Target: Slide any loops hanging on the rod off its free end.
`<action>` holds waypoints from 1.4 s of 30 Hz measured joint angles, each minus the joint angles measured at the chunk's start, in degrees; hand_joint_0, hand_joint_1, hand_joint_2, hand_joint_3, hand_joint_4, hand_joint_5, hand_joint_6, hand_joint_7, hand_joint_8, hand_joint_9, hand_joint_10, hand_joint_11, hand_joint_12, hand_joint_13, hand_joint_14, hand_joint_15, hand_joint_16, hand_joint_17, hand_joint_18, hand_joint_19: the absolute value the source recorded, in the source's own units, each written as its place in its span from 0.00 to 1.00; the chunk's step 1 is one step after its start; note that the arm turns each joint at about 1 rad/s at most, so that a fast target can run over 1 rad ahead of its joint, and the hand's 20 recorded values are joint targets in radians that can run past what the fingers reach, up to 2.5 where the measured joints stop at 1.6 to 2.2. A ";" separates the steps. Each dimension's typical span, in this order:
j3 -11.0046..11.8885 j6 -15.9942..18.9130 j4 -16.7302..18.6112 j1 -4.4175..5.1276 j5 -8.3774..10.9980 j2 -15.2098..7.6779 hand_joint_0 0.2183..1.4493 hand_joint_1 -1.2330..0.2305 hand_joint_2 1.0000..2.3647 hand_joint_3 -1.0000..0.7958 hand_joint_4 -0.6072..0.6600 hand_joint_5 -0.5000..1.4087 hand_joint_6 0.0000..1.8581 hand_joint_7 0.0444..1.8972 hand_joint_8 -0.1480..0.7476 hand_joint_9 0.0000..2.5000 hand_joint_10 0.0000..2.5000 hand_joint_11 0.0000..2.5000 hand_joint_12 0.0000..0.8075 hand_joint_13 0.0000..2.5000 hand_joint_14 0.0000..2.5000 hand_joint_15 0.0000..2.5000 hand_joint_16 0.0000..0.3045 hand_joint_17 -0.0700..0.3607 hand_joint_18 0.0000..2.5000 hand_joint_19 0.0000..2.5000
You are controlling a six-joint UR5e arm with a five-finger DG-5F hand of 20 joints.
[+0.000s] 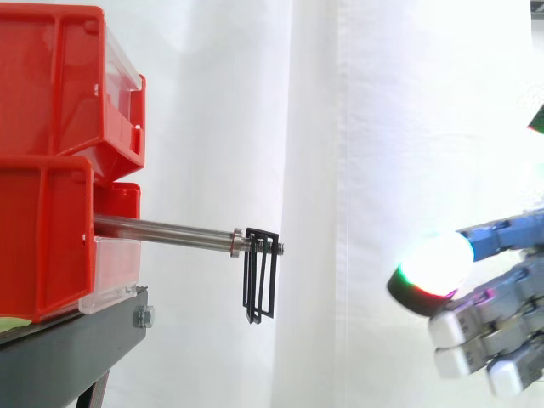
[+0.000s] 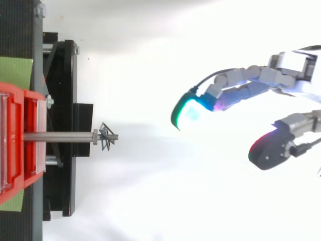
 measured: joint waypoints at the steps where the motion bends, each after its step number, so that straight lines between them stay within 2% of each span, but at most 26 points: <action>1: 0.08 -0.12 1.31 0.01 0.29 -0.81 0.27 0.45 0.00 0.28 0.64 0.15 0.27 0.37 0.47 0.24 0.00 0.00 0.41 0.20 0.00 0.00 0.16 0.42 0.23 0.12; 5: 1.57 -0.46 6.83 0.21 1.15 -5.31 0.27 0.40 0.00 0.28 0.63 0.15 0.27 0.38 0.46 0.23 0.00 0.00 0.41 0.20 0.00 0.00 0.17 0.43 0.22 0.12; 11: 5.61 0.28 8.53 0.41 1.25 -12.51 0.25 0.37 0.00 0.28 0.64 0.14 0.27 0.38 0.47 0.23 0.00 0.00 0.42 0.20 0.00 0.00 0.17 0.44 0.22 0.12; 15: 7.72 1.02 10.28 0.44 0.94 -15.97 0.25 0.38 0.00 0.28 0.64 0.14 0.27 0.39 0.47 0.23 0.00 0.00 0.42 0.20 0.00 0.00 0.17 0.44 0.22 0.12; 23: 13.56 1.32 14.46 0.13 -1.97 -22.32 0.25 0.42 0.00 0.28 0.65 0.15 0.27 0.38 0.47 0.23 0.00 0.00 0.42 0.20 0.00 0.00 0.17 0.44 0.23 0.13; 28: 15.73 0.45 14.90 -0.18 -3.81 -23.67 0.25 0.44 0.00 0.28 0.65 0.15 0.27 0.38 0.47 0.23 0.00 0.00 0.42 0.20 0.00 0.00 0.17 0.44 0.23 0.13; 31: 16.49 -1.75 15.27 -0.22 -4.50 -23.86 0.26 0.45 0.00 0.28 0.65 0.15 0.27 0.38 0.48 0.23 0.00 0.00 0.42 0.20 0.00 0.00 0.17 0.43 0.23 0.13; 37: 17.21 -8.13 17.78 -0.32 -4.57 -24.01 0.26 0.46 0.00 0.28 0.65 0.15 0.27 0.38 0.48 0.24 0.00 0.00 0.42 0.20 0.00 0.00 0.17 0.43 0.23 0.13; 42: 17.47 -9.43 18.88 -0.46 -4.51 -24.41 0.27 0.47 0.00 0.28 0.65 0.15 0.27 0.38 0.47 0.24 0.00 0.00 0.41 0.20 0.00 0.00 0.17 0.43 0.23 0.13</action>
